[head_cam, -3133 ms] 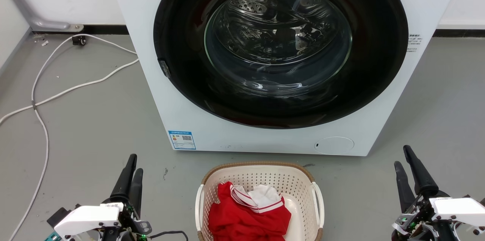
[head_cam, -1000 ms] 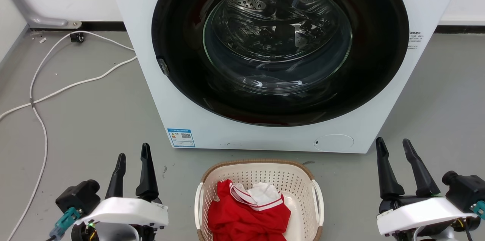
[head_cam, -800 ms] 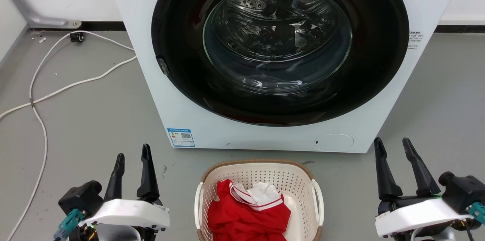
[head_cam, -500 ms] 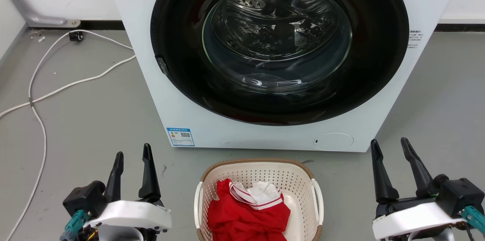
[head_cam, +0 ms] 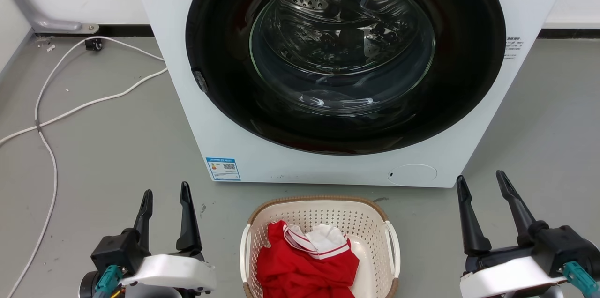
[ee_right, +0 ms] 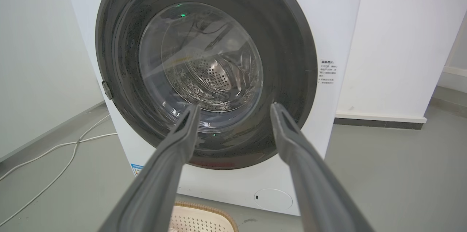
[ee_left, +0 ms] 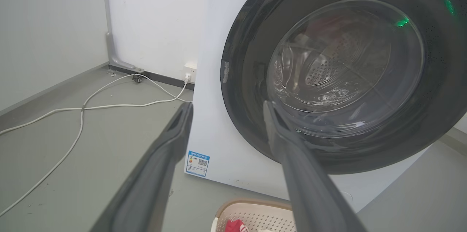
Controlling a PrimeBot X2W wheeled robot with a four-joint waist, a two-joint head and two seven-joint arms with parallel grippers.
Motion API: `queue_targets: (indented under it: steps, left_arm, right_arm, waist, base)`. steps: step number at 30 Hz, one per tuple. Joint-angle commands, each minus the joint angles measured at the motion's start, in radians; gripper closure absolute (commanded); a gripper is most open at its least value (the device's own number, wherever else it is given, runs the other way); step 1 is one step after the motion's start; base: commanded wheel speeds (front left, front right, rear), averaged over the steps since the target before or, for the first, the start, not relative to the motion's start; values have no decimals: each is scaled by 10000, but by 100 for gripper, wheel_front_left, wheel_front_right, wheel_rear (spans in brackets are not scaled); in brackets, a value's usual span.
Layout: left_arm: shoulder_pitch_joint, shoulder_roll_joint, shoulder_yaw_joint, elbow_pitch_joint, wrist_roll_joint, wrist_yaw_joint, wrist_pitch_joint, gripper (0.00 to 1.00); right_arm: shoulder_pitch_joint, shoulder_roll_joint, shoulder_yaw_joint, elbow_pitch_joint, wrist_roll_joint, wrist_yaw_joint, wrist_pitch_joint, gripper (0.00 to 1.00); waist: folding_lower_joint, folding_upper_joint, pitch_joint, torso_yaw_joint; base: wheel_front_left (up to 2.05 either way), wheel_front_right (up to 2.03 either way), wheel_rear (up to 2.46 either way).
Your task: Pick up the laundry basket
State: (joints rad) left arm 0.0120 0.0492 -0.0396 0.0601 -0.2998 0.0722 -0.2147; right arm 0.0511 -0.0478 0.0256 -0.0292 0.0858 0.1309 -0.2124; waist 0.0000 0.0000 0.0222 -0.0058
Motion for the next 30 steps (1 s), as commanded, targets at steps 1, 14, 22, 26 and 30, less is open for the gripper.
queue_targets:
  steps: [1, 14, 22, 26, 30]
  left_arm:
    - [63, 16, -30, -29, 285, 73, -106, 0]
    - [167, 15, -37, 117, 1144, 207, -326, 0]
    - [239, 16, -66, 197, 1667, 319, -464, 0]
    - [279, 14, -80, 220, 1842, 343, -531, 0]
    - [284, 14, -67, 266, 1800, 318, -511, 0]
  right_arm:
    - [128, -37, 23, -112, -267, -3, -129, 0]
    - [251, -38, 17, -83, -1034, -3, -343, 0]
    - [329, -40, 59, -61, -1531, -3, -493, 0]
    - [384, -39, 49, -49, -1690, -3, -533, 0]
    - [351, -39, 6, 40, -1615, -3, -531, 0]
  waist:
    - [0, 0, -6, -2]
    - [0, 0, 26, 8]
    - [0, 0, 28, 3]
    - [0, 0, 31, 0]
    - [0, 0, 28, -1]
  base:
    - [0, 0, 0]
    - [0, 0, 0]
    - [0, 0, 0]
    - [0, 0, 0]
    - [0, 0, 0]
